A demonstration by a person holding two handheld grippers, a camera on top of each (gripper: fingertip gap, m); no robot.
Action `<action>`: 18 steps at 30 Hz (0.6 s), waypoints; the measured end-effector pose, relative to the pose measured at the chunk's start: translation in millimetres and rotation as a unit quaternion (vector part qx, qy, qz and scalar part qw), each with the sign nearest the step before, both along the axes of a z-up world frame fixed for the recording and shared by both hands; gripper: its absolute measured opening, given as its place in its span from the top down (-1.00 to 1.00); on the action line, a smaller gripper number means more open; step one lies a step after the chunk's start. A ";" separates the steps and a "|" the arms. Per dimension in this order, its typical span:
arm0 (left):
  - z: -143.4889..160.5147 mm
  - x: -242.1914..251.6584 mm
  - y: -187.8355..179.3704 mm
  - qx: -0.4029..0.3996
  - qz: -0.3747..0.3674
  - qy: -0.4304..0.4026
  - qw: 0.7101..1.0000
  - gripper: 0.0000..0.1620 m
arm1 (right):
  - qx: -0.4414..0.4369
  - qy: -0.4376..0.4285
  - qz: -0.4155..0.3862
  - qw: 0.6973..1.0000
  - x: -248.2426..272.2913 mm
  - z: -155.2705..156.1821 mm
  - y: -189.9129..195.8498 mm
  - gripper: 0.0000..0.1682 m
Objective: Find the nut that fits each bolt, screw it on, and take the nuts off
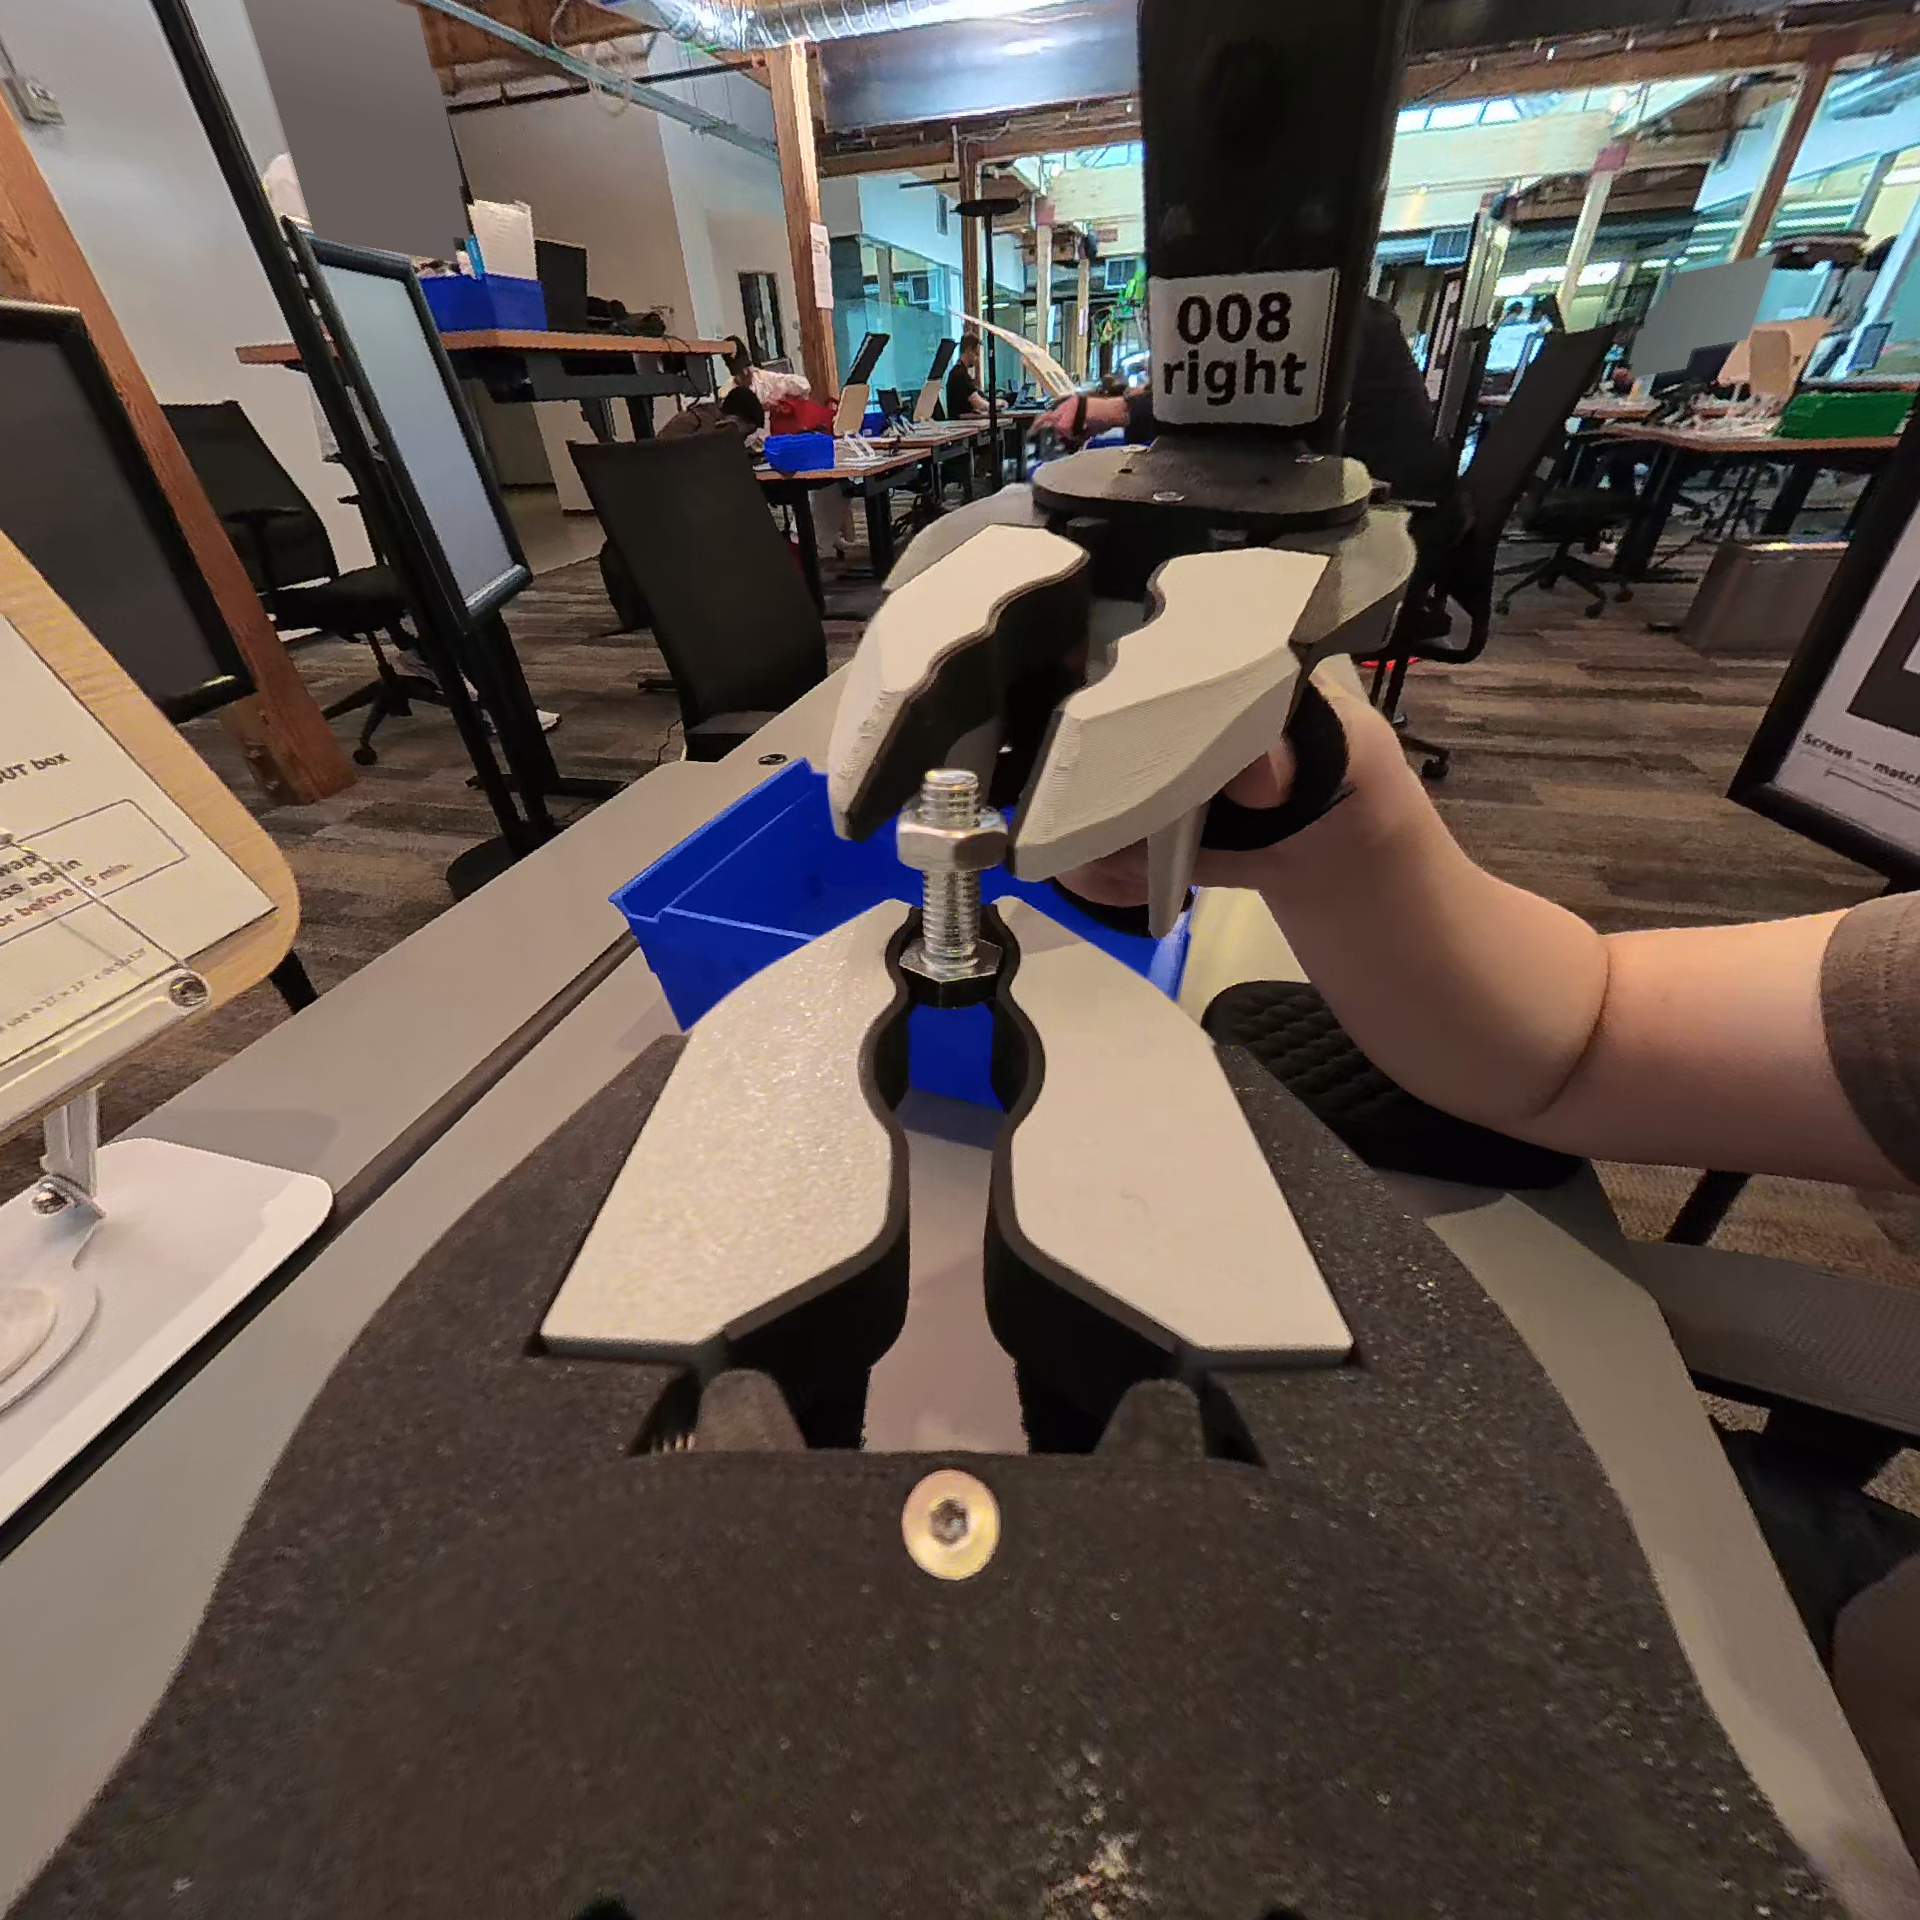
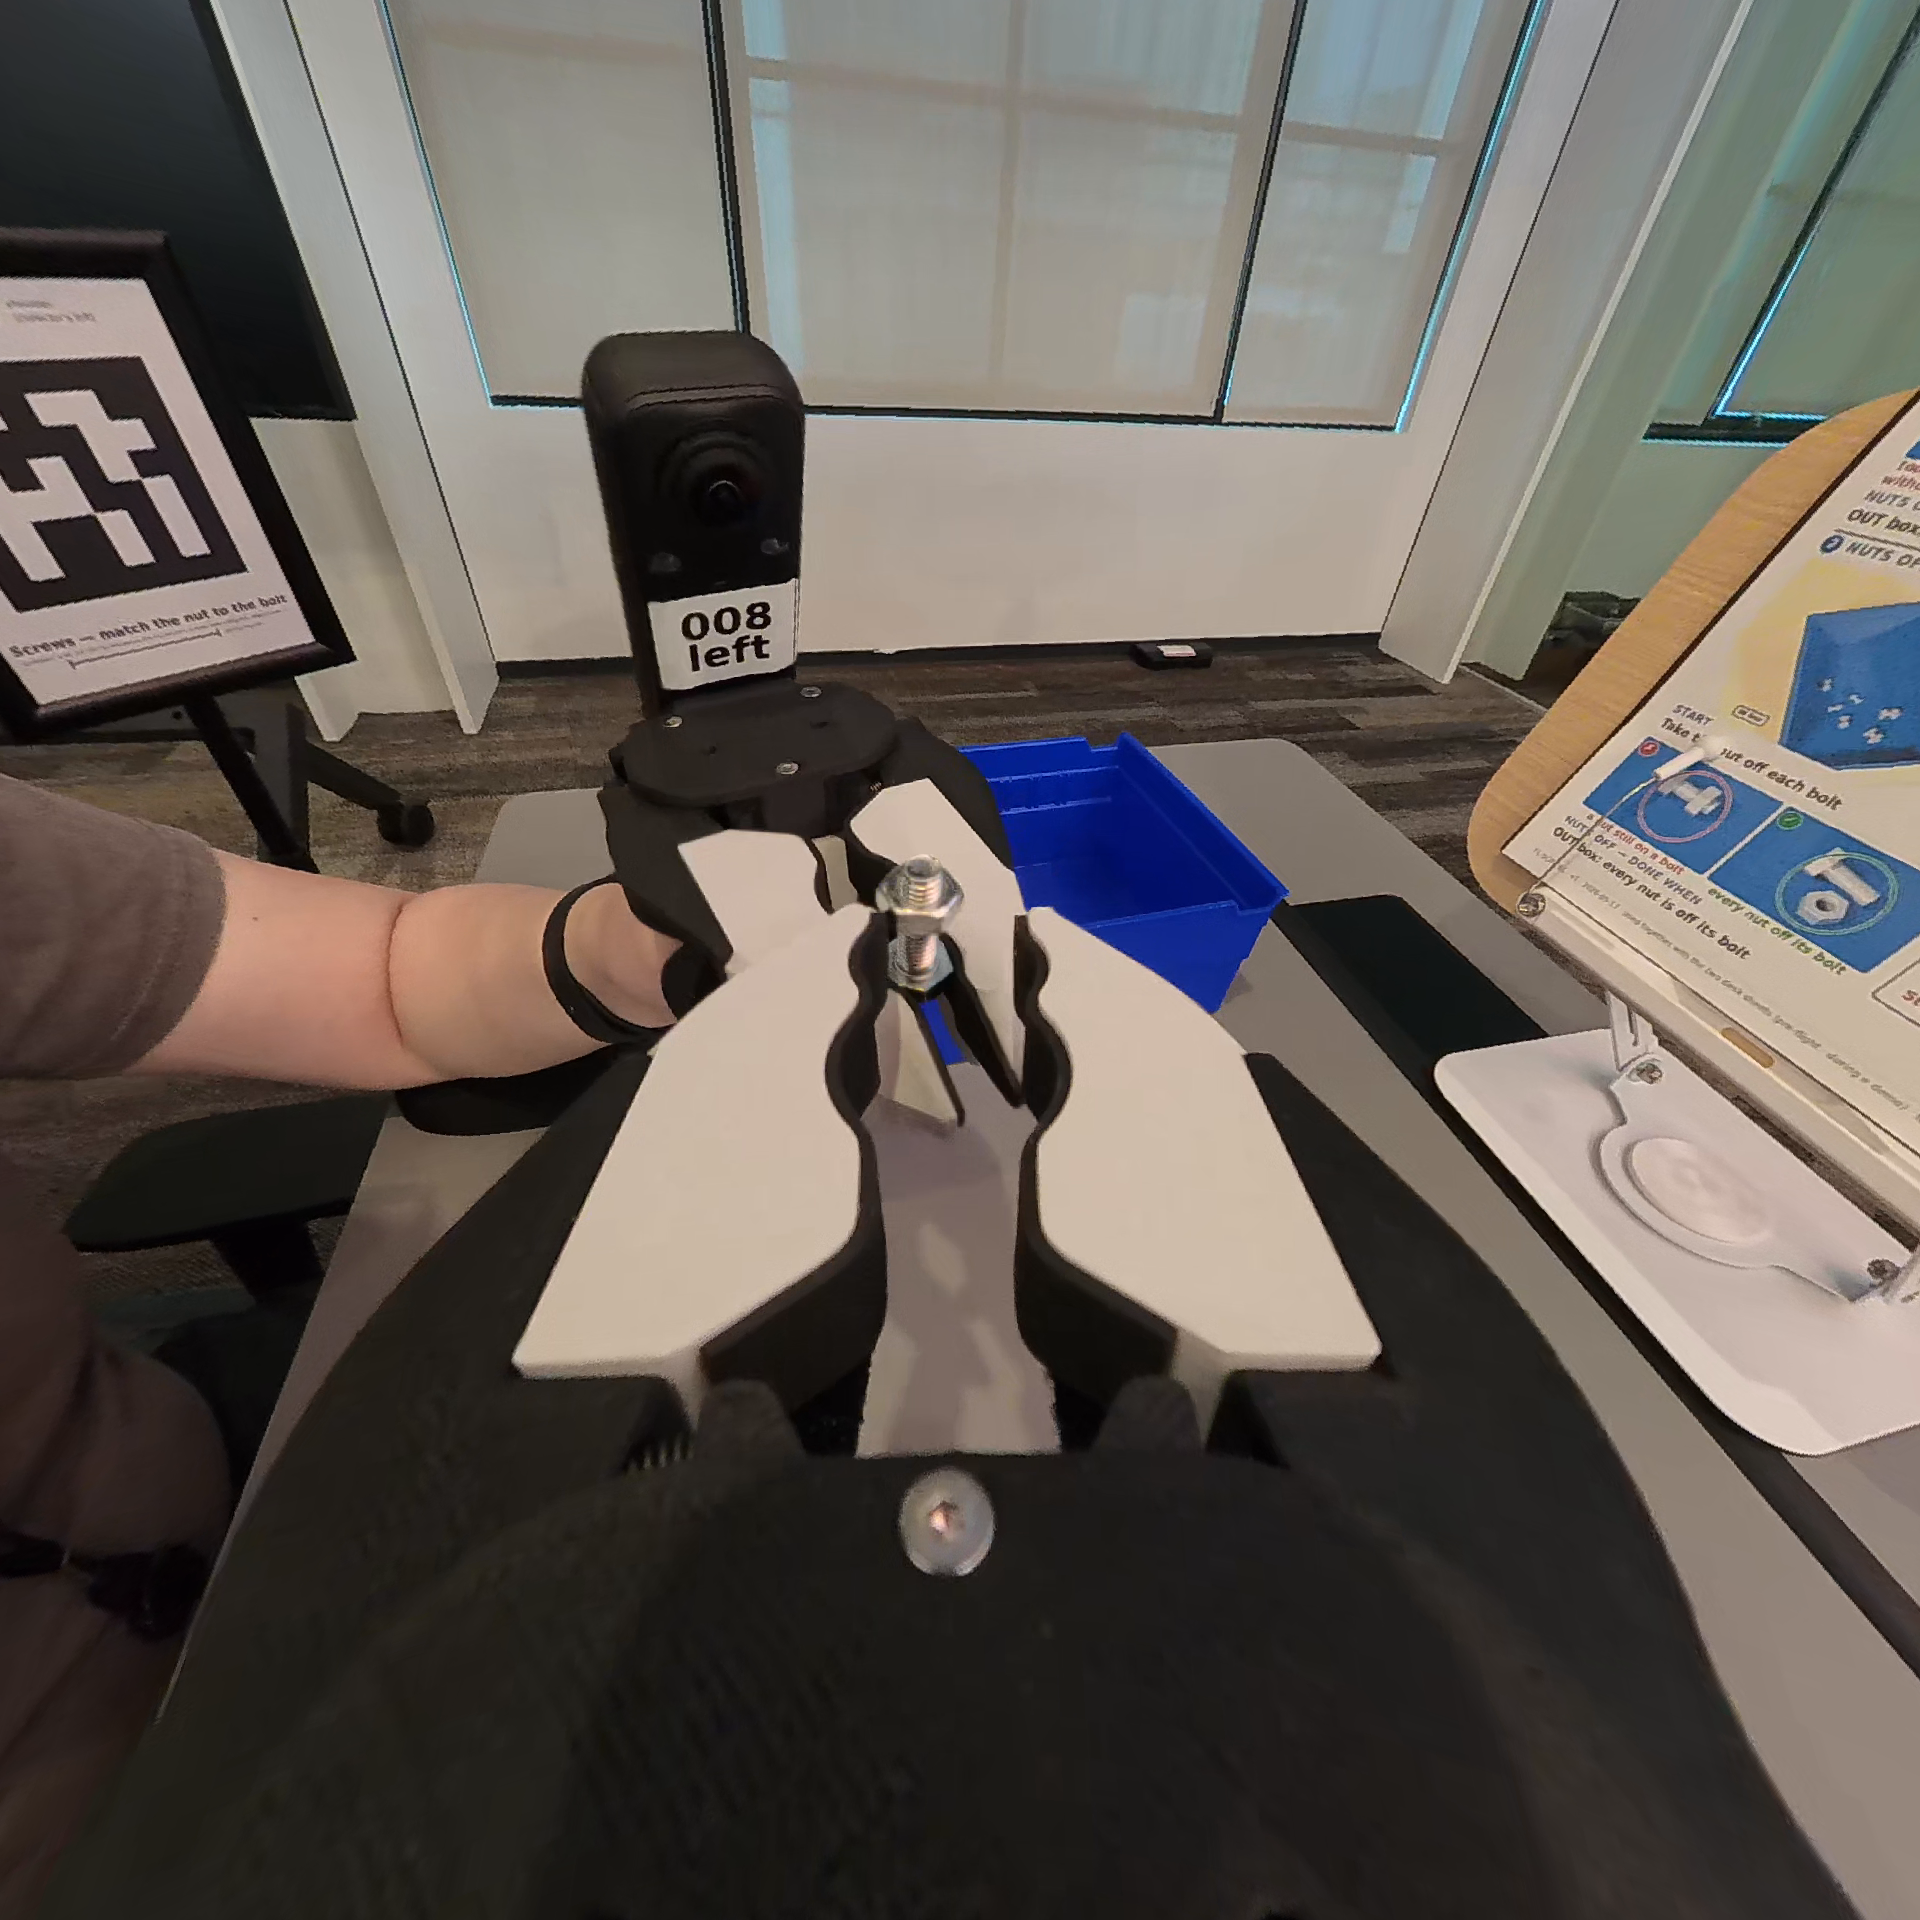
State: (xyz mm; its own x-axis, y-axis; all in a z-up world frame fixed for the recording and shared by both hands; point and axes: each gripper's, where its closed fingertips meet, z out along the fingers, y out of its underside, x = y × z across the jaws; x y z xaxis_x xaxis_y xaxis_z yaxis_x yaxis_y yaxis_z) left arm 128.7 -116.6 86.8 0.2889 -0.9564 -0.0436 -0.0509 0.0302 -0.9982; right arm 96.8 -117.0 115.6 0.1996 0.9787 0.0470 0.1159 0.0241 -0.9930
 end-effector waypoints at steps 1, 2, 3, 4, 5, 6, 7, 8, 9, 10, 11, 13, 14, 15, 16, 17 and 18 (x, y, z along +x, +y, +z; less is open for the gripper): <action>1.2 0.0 -1.3 -0.004 -0.006 -0.005 1.000 0.88 | 0.002 0.001 0.001 1.000 1.5 1.2 -0.2 0.72; 2.3 -0.2 -2.2 -0.008 -0.011 -0.009 1.000 0.88 | 0.003 0.003 0.004 1.000 2.9 2.6 -0.8 0.72; 2.9 -0.6 -2.3 -0.011 -0.012 -0.012 1.000 0.88 | 0.002 0.006 0.007 1.000 4.0 4.1 -1.7 0.72; 3.3 -0.9 -2.2 -0.012 -0.012 -0.013 1.000 0.88 | 0.000 0.010 0.011 1.000 4.4 5.7 -3.0 0.72; 3.4 -0.8 -2.5 -0.013 -0.014 -0.014 1.000 0.88 | -0.003 0.017 0.018 1.000 4.1 7.5 -5.1 0.72; 3.5 -0.4 -3.0 -0.016 -0.016 -0.016 1.000 0.88 | -0.007 0.023 0.025 0.999 3.0 8.9 -7.6 0.72; 3.7 -0.2 -2.7 -0.018 -0.014 -0.018 1.000 0.88 | -0.012 0.027 0.028 0.999 1.6 9.2 -9.0 0.72; 3.5 0.1 -2.6 -0.018 -0.011 -0.018 1.000 0.88 | -0.015 0.029 0.025 0.999 0.2 8.9 -8.6 0.69; 2.9 0.5 -2.6 -0.017 -0.009 -0.016 1.000 0.88 | -0.016 0.031 0.018 0.999 -1.0 8.4 -6.9 0.67; 2.4 1.2 -2.9 -0.014 -0.007 -0.014 1.000 0.88 | -0.015 0.034 0.010 0.999 -1.7 8.4 -4.9 0.67; 2.1 1.7 -3.2 -0.011 -0.005 -0.011 1.000 0.88 | -0.015 0.039 0.004 0.999 -2.1 8.6 -3.3 0.67; 2.4 2.7 -4.6 -0.006 -0.004 -0.009 1.000 0.88 | -0.023 0.047 0.003 0.999 -3.5 8.6 -2.7 0.66; 2.5 3.0 -5.2 -0.007 -0.004 -0.009 1.000 0.88 | -0.029 0.047 0.006 0.998 -4.7 7.6 -3.0 0.66; 2.8 3.4 -5.8 -0.007 -0.005 -0.010 1.000 0.88 | -0.033 0.044 0.009 0.998 -5.9 5.9 -3.6 0.66; 3.3 3.5 -6.0 -0.006 -0.004 -0.011 1.000 0.88 | -0.036 0.042 0.014 0.998 -7.5 4.5 -5.0 0.66; 3.4 3.6 -6.1 -0.005 -0.003 -0.011 1.000 0.88 | -0.041 0.041 0.018 0.998 -9.2 3.4 -6.4 0.66; 3.4 3.6 -6.3 -0.005 -0.003 -0.011 1.000 0.88 | -0.043 0.041 0.019 0.998 -10.3 2.9 -6.8 0.66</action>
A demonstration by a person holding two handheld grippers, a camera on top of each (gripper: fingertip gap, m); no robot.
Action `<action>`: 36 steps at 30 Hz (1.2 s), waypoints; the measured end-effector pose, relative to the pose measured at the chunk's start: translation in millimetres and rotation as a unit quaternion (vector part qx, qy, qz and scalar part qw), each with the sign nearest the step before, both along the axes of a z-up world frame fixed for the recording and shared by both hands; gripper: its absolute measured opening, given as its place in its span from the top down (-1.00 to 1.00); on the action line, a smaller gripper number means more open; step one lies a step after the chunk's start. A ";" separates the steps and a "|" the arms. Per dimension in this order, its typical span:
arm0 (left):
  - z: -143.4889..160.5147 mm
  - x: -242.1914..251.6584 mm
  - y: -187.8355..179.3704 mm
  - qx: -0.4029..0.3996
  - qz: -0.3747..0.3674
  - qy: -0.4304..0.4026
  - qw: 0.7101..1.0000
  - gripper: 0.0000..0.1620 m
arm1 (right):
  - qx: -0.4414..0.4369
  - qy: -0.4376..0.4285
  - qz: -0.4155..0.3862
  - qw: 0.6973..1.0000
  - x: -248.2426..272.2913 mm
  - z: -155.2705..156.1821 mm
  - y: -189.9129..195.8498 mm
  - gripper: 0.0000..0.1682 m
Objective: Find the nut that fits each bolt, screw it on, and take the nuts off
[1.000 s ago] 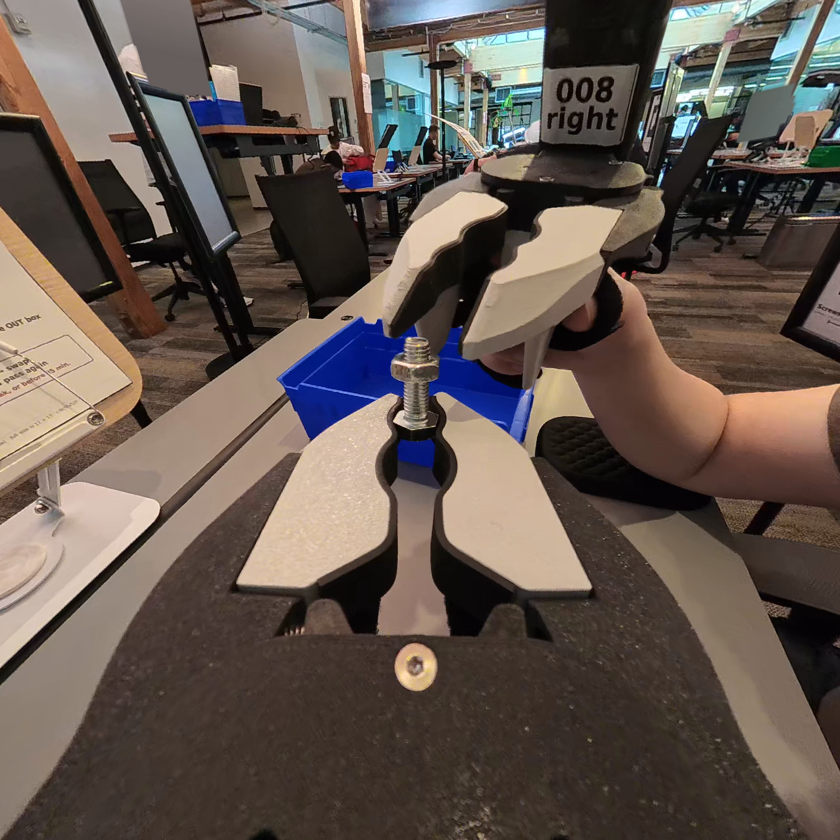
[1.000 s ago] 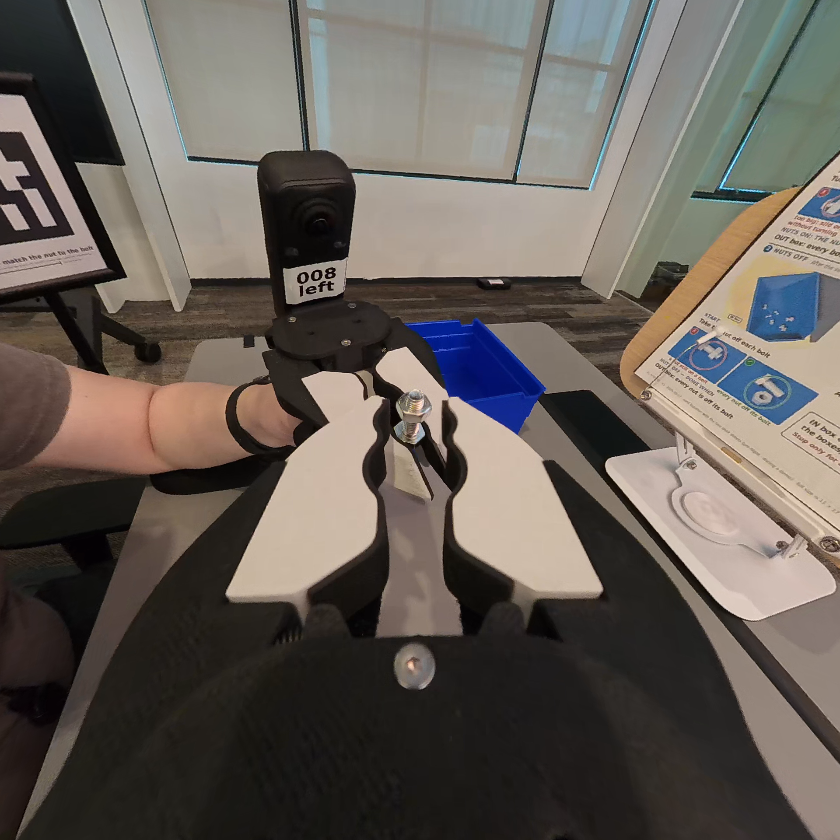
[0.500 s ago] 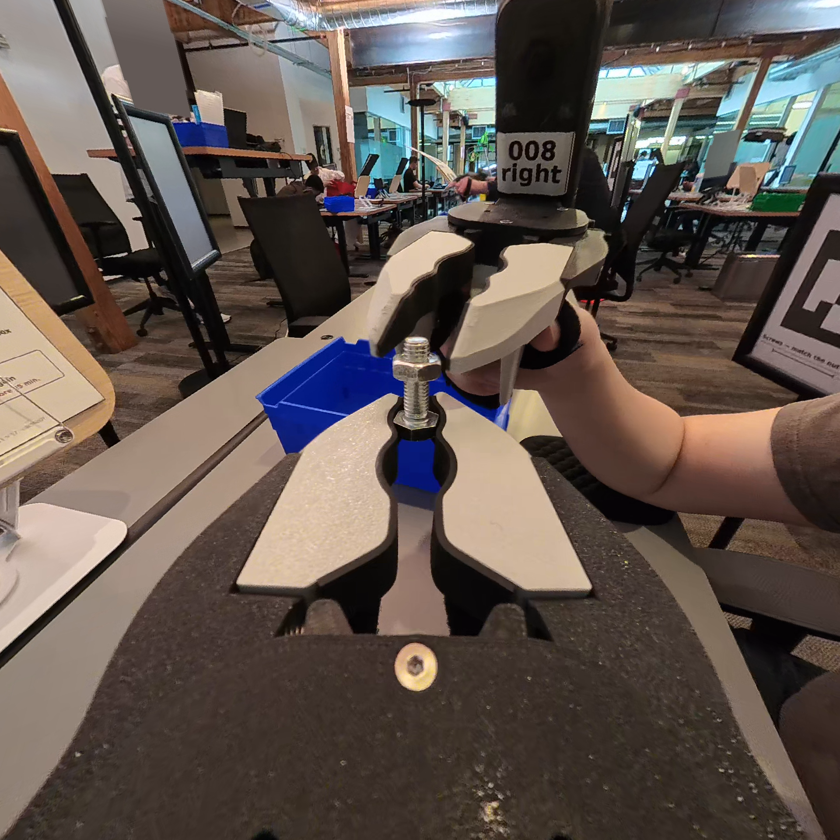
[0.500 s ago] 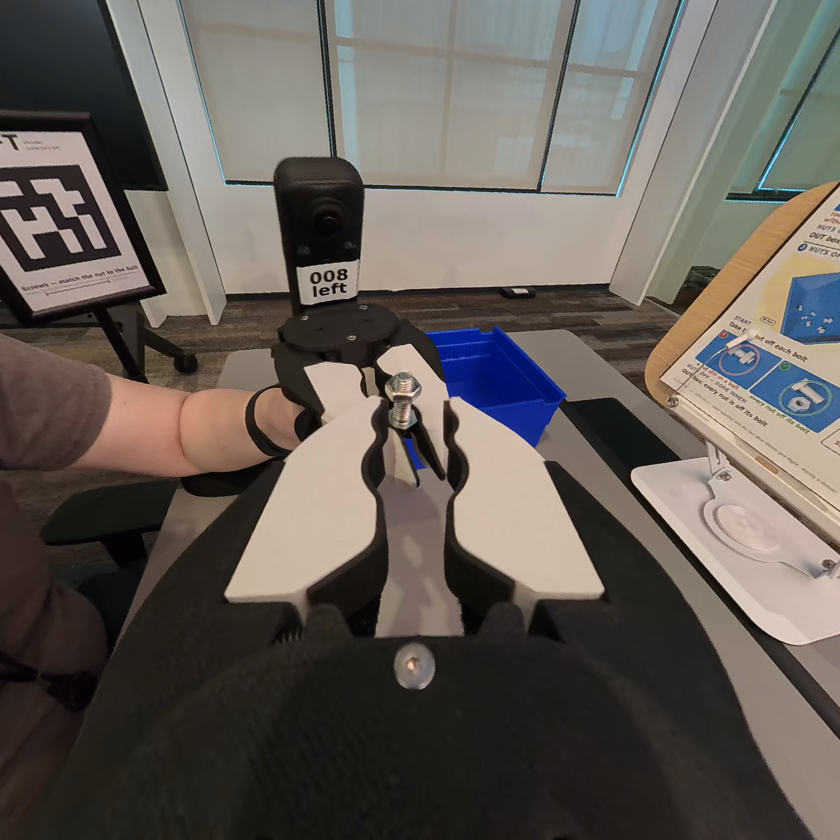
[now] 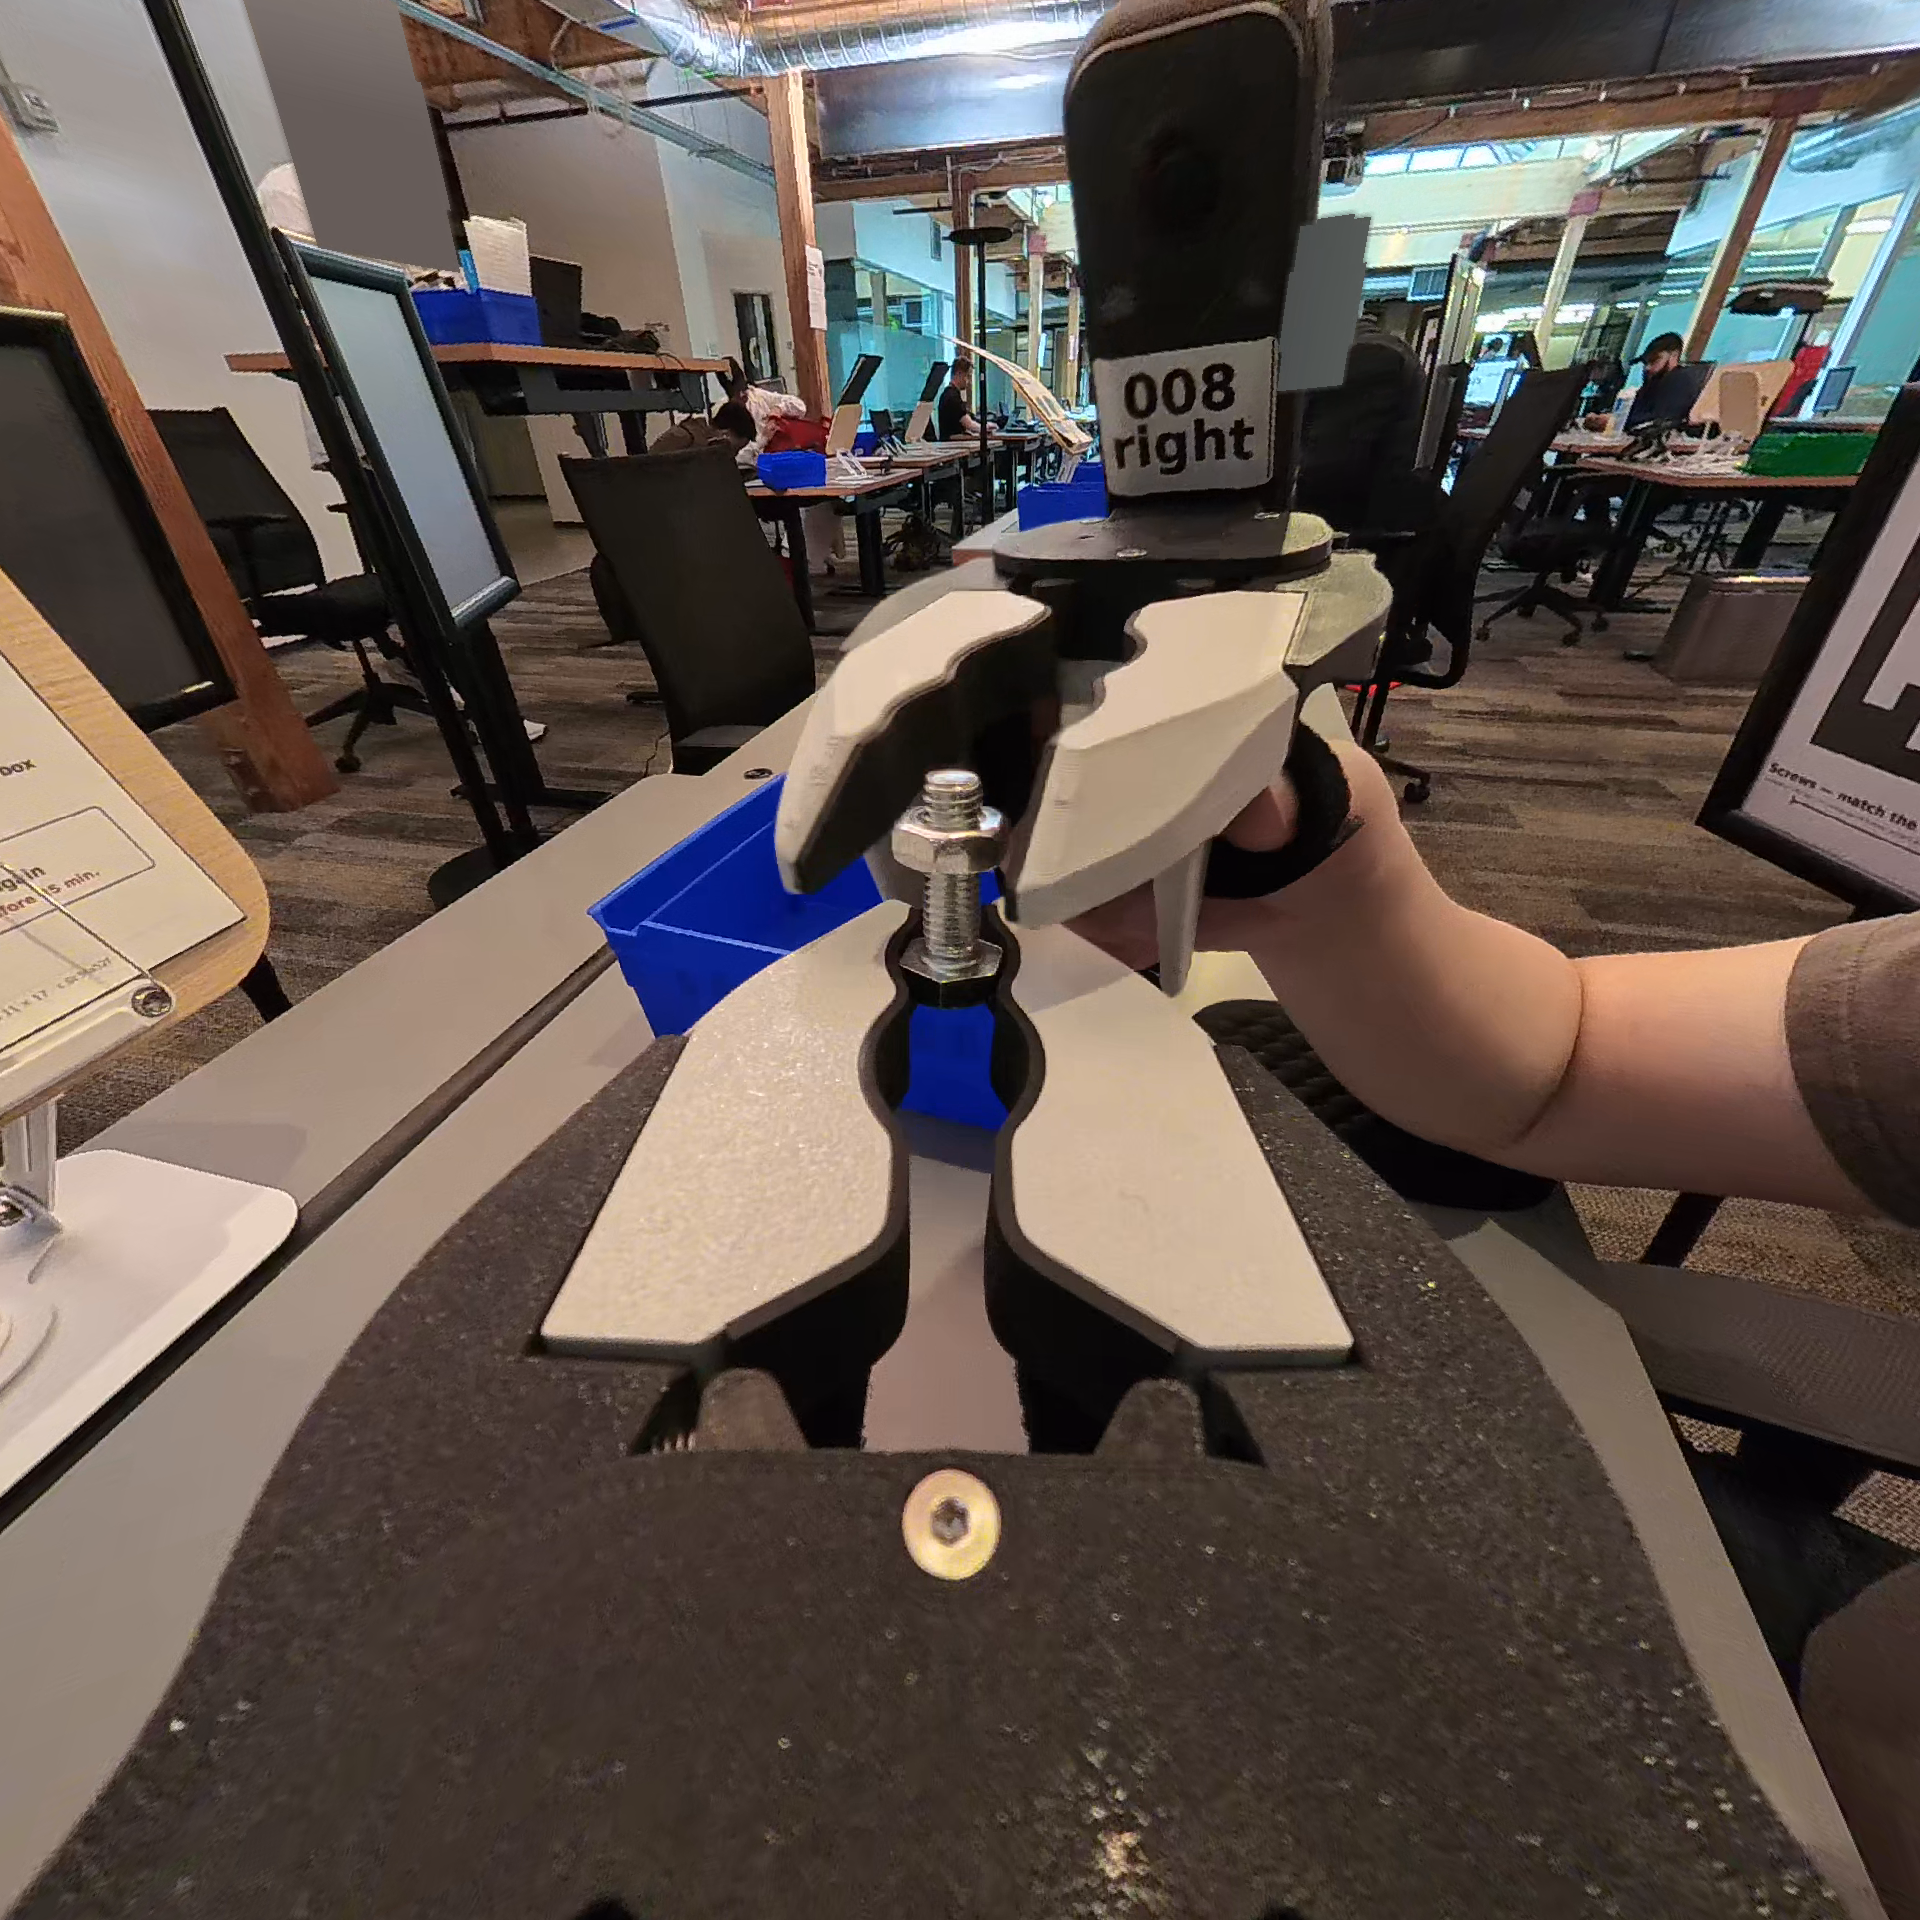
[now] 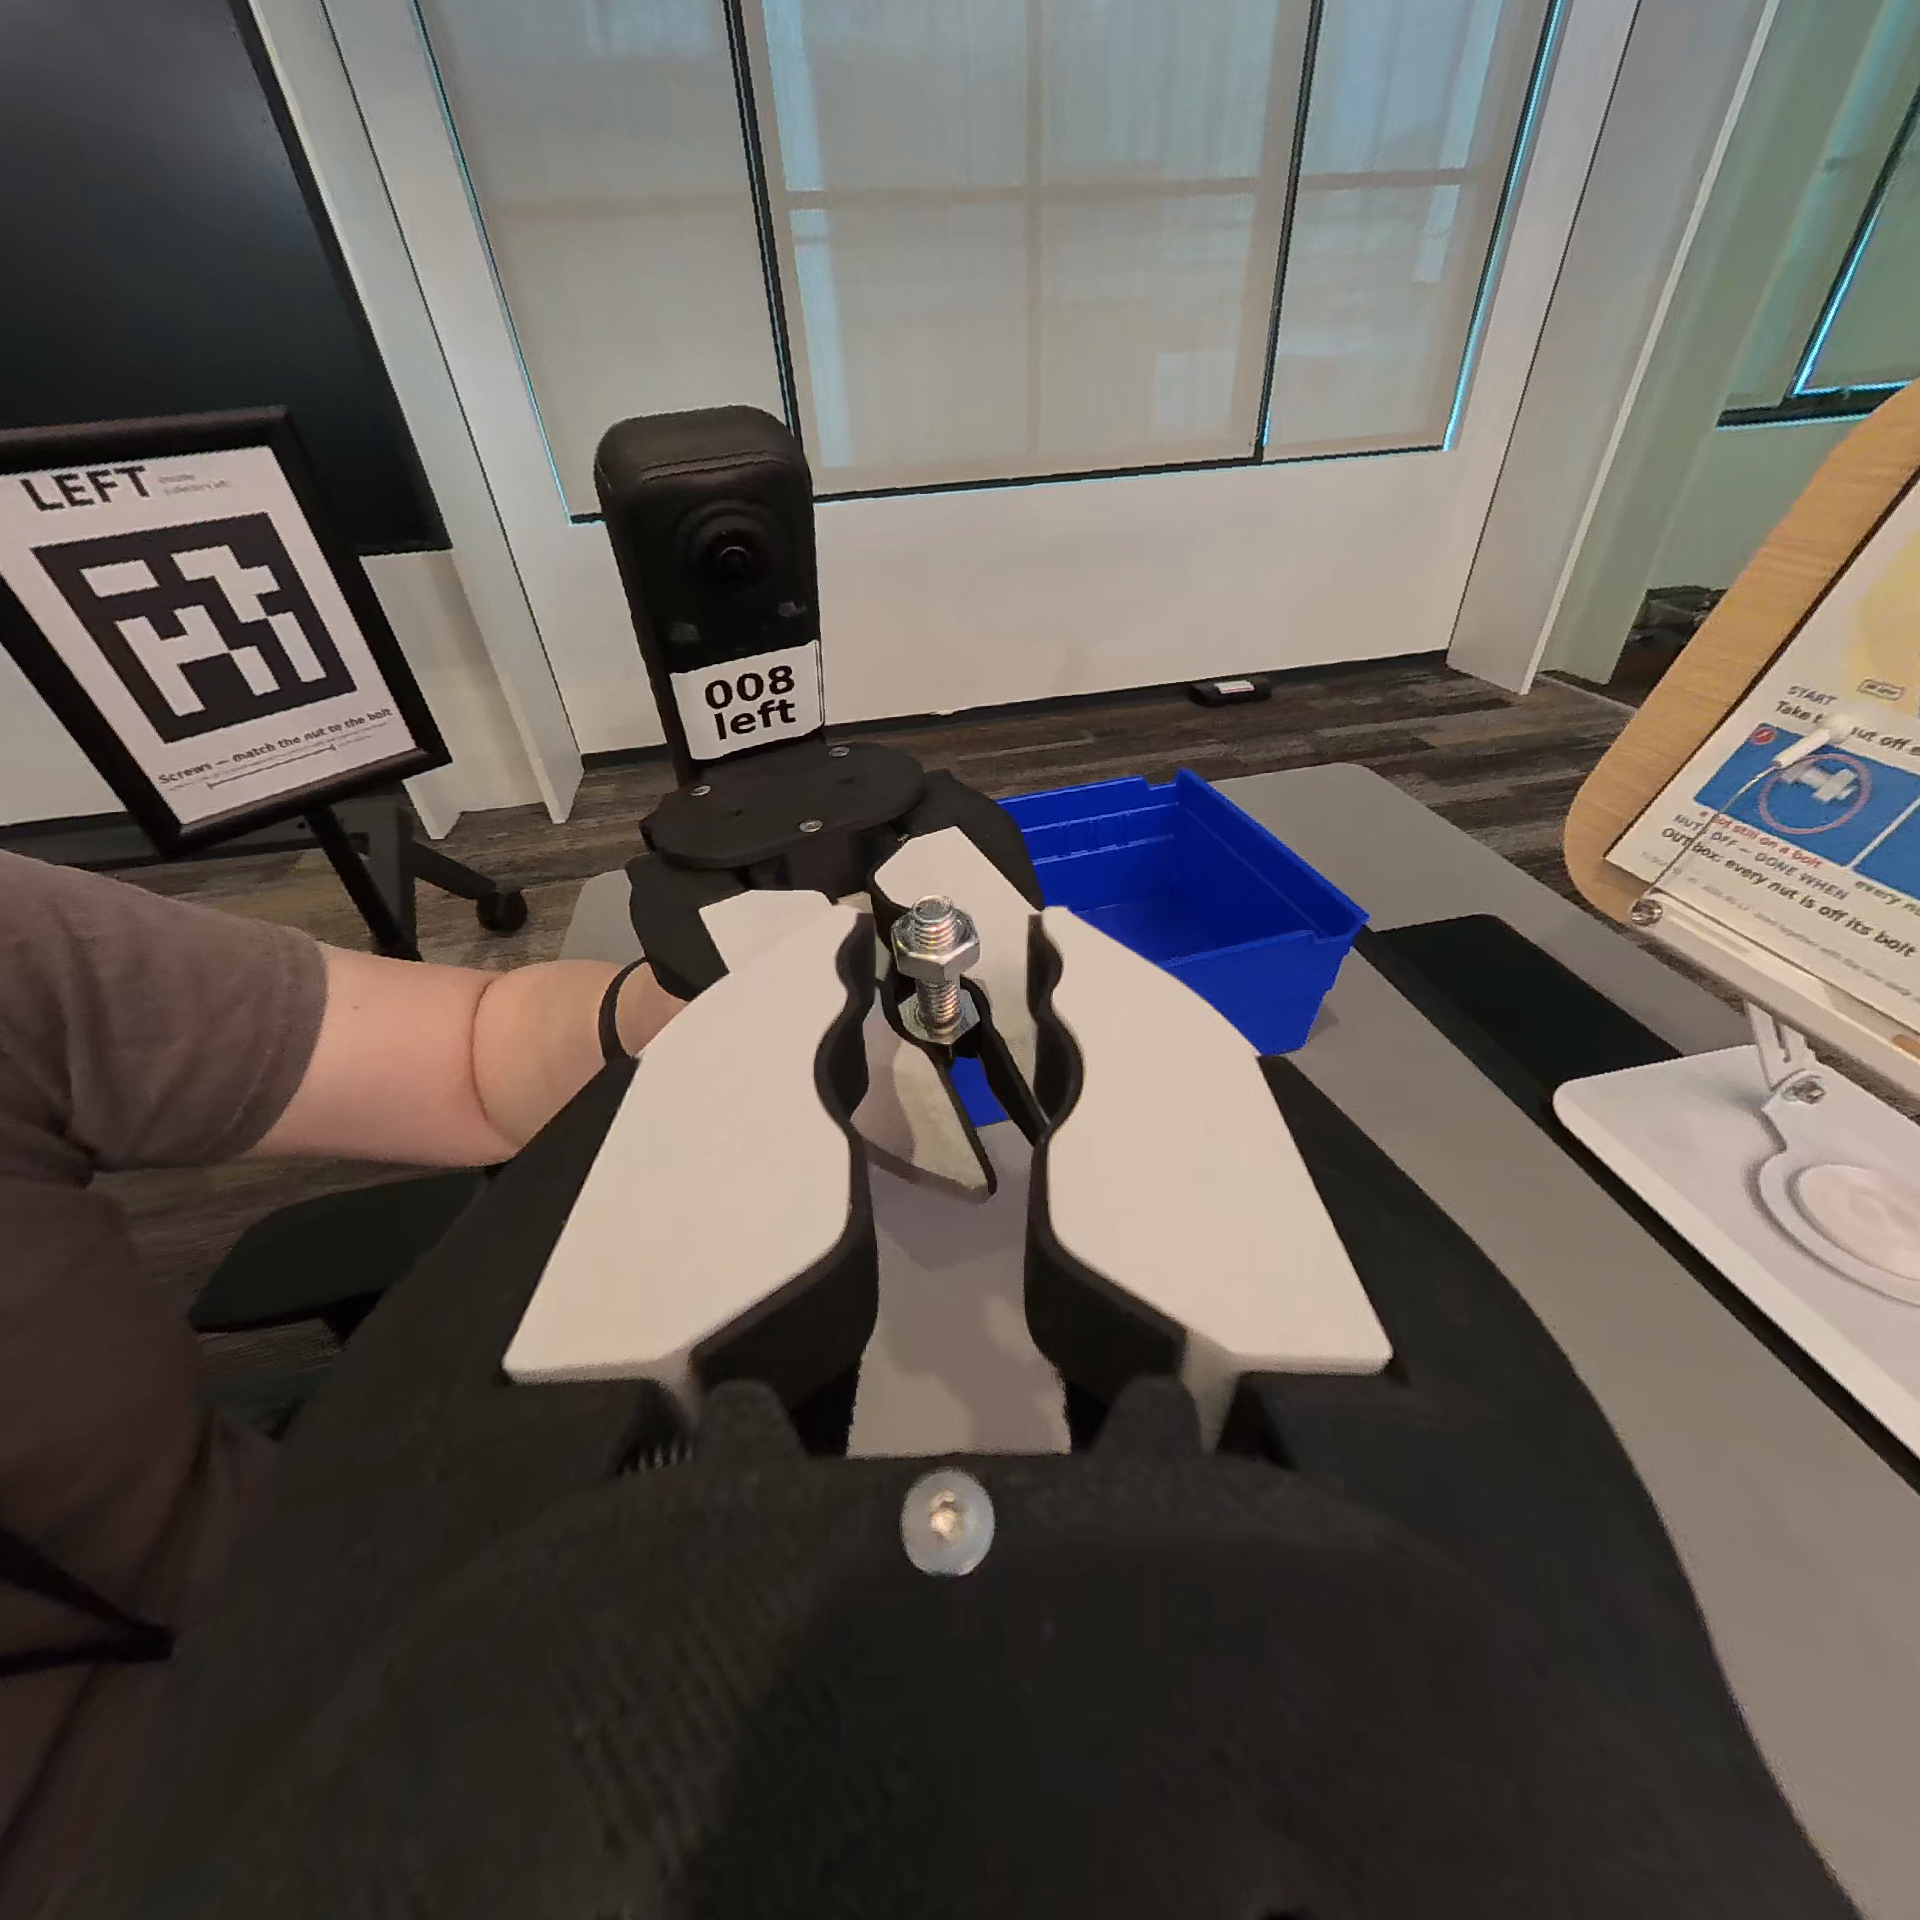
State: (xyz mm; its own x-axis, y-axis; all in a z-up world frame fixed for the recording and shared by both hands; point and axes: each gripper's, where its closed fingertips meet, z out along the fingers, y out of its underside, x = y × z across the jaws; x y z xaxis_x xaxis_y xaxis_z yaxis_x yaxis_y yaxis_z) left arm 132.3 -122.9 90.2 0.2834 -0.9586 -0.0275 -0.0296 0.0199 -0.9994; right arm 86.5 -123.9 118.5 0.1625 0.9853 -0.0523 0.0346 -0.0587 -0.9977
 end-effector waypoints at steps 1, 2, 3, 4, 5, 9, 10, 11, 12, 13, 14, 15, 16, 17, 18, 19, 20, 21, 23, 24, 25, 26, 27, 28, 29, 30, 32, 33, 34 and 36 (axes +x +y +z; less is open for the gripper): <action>0.4 0.1 -0.4 0.001 0.000 -0.001 1.000 0.88 | 0.001 0.002 -0.003 1.000 -0.3 0.3 0.5 0.66; 1.2 0.1 -0.9 0.002 -0.001 -0.003 1.000 0.88 | 0.003 0.004 -0.007 1.000 -0.1 0.8 1.3 0.66; 1.9 0.2 -1.6 0.003 -0.002 -0.004 1.000 0.88 | 0.003 0.006 -0.007 1.000 0.5 1.5 1.5 0.66; 2.1 0.3 -2.2 0.004 -0.003 -0.004 1.000 0.88 | 0.001 0.007 -0.003 1.000 1.3 2.3 1.1 0.66; 3.0 -0.1 -2.3 0.005 -0.001 -0.005 1.000 0.88 | 0.000 0.007 -0.001 1.000 2.3 2.7 1.1 0.66; 5.3 -1.1 -3.1 0.005 -0.004 -0.010 1.000 0.88 | 0.006 0.002 0.009 1.000 7.4 4.2 1.0 0.66; 5.7 -1.3 -3.1 0.004 -0.004 -0.011 1.000 0.88 | 0.007 -0.001 0.012 1.000 8.5 3.9 0.6 0.66; 6.0 -1.6 -3.2 0.004 -0.005 -0.012 1.000 0.88 | 0.008 -0.002 0.017 1.000 9.3 4.2 -0.1 0.66; 6.7 -1.9 -3.1 0.005 -0.004 -0.013 1.000 0.88 | 0.009 0.001 0.024 1.000 9.7 5.4 -2.0 0.66; 7.4 -2.3 -3.2 0.005 -0.004 -0.015 1.000 0.88 | 0.007 0.004 0.032 0.999 9.5 6.2 -4.3 0.66; 7.8 -2.5 -3.3 0.006 -0.004 -0.015 1.000 0.88 | 0.004 0.005 0.040 0.999 8.9 6.6 -6.6 0.66; 8.0 -2.5 -3.5 0.007 -0.004 -0.015 1.000 0.88 | 0.002 0.006 0.046 0.999 8.1 6.8 -8.5 0.66; 8.2 -2.7 -3.3 0.008 -0.003 -0.016 1.000 0.88 | 0.001 0.007 0.049 0.999 7.3 6.9 -9.9 0.67; 8.1 -2.5 -3.6 0.009 -0.004 -0.015 1.000 0.88 | 0.002 0.010 0.049 0.999 6.9 7.8 -10.4 0.68; 7.0 -1.8 -4.2 0.008 -0.006 -0.011 1.000 0.88 | 0.007 0.017 0.045 0.999 7.3 10.1 -10.2 0.71; 6.1 -1.4 -4.3 0.009 -0.006 -0.008 1.000 0.88 | 0.011 0.025 0.041 0.999 7.9 12.7 -10.0 0.72; 5.7 -1.0 -4.3 0.012 -0.005 -0.007 1.000 0.88 | 0.012 0.029 0.039 0.999 8.6 14.3 -10.2 0.72; 5.2 -0.6 -4.4 0.013 -0.005 -0.005 1.000 0.88 | 0.013 0.027 0.039 0.999 8.9 14.5 -10.7 0.74; 4.8 0.2 -5.1 0.013 -0.006 -0.004 1.000 0.88 | 0.014 0.023 0.038 0.999 10.1 14.2 -10.4 0.80; 4.4 0.6 -5.6 0.014 -0.008 -0.002 1.000 0.88 | 0.015 0.026 0.035 0.999 10.6 15.0 -9.6 0.81; 3.6 1.0 -5.6 0.015 -0.007 0.001 1.000 0.88 | 0.012 0.027 0.036 0.999 10.7 14.8 -9.4 0.85; 3.3 1.2 -5.5 0.017 -0.006 0.003 1.000 0.88 | 0.009 0.026 0.039 0.999 10.3 13.8 -9.6 0.90; 2.8 1.5 -5.9 0.017 -0.007 0.004 1.000 0.88 | 0.008 0.025 0.041 0.999 9.9 13.2 -9.8 0.90; 2.6 1.5 -5.8 0.015 -0.007 0.005 1.000 0.88 | 0.008 0.026 0.042 0.999 9.7 13.0 -9.7 0.90; 2.0 1.6 -6.1 0.012 -0.010 0.006 1.000 0.88 | 0.009 0.024 0.042 0.999 9.5 12.5 -9.8 0.90; 0.9 1.9 -6.7 0.008 -0.014 0.010 1.000 0.88 | 0.011 0.020 0.042 0.999 9.5 11.8 -9.9 0.90; -0.7 1.7 -5.9 0.002 -0.015 0.015 1.000 0.87 | 0.024 0.011 0.035 0.999 9.8 10.4 -8.9 0.90; -1.0 1.9 -5.9 0.003 -0.016 0.015 1.000 0.87 | 0.029 0.007 0.033 0.999 9.8 10.0 -8.9 0.90; -1.2 2.1 -5.7 0.003 -0.015 0.014 1.000 0.87 | 0.031 0.005 0.033 0.999 9.8 9.7 -9.0 0.90; -2.3 2.8 -5.4 0.005 -0.014 0.016 1.000 0.87 | 0.031 0.001 0.034 0.999 9.6 8.8 -9.3 0.90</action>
